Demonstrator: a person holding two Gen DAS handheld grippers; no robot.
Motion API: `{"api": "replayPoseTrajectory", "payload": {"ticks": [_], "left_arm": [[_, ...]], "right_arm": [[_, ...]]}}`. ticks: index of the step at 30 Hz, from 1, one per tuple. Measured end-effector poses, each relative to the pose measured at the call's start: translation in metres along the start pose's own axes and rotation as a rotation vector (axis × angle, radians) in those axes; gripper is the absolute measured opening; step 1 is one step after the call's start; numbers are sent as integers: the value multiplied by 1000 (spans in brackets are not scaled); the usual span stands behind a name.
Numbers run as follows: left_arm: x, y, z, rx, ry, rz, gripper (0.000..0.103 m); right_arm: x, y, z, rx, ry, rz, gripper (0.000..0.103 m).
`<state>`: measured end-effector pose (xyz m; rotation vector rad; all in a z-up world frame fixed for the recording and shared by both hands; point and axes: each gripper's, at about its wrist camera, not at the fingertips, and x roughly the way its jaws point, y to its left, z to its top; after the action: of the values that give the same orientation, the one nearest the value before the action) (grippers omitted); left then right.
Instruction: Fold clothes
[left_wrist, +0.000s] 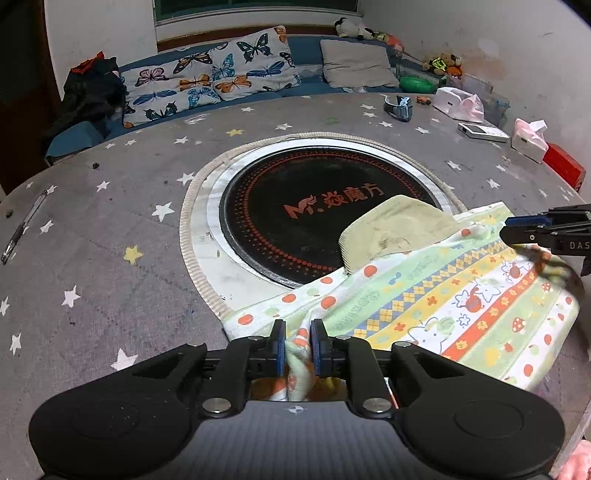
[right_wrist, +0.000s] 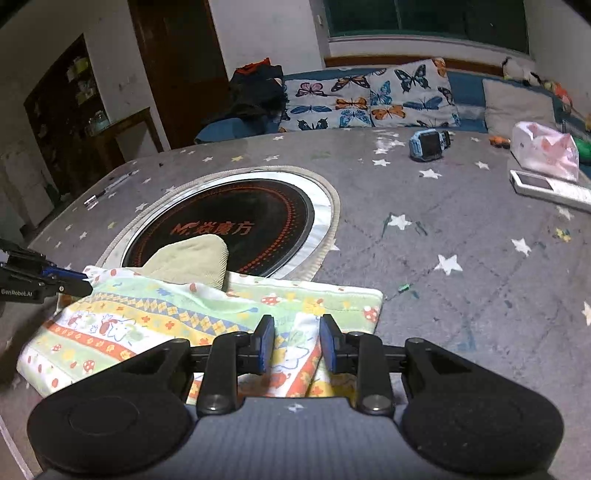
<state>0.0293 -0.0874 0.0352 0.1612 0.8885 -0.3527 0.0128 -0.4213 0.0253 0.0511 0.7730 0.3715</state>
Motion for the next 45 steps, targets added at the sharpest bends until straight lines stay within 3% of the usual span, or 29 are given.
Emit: {"api": "replayPoseTrajectory", "payload": {"ticks": [5, 7, 8, 11, 16, 21, 26, 32, 38, 45], "left_arm": [[1, 1, -1, 0, -4, 0, 16], [1, 0, -1, 1, -5, 3, 16], [1, 0, -1, 2, -5, 4, 16], [1, -1, -1, 7, -5, 8, 16], [1, -1, -3, 6, -10, 14, 17], [-4, -1, -2, -4, -20, 34, 17], [-23, -13, 5, -2, -89, 36, 17], [-25, -31, 19, -17, -112, -58, 17], [-1, -47, 29, -33, -75, -146, 16], [29, -39, 29, -92, -26, -162, 16]], "right_arm": [[0, -3, -1, 18, -2, -2, 28], [0, -3, -2, 26, -3, 1, 21], [-1, -1, -1, 11, -11, -8, 9], [-6, 7, 3, -31, -45, -37, 5], [8, 0, 7, -1, -41, -62, 5], [2, 2, 8, -6, -62, -88, 12], [-7, 23, 16, -54, -64, 2, 15], [12, 49, 22, -99, -25, 104, 15], [46, 55, 27, -111, 18, 79, 15], [26, 60, 30, -139, -3, 108, 17]]}}
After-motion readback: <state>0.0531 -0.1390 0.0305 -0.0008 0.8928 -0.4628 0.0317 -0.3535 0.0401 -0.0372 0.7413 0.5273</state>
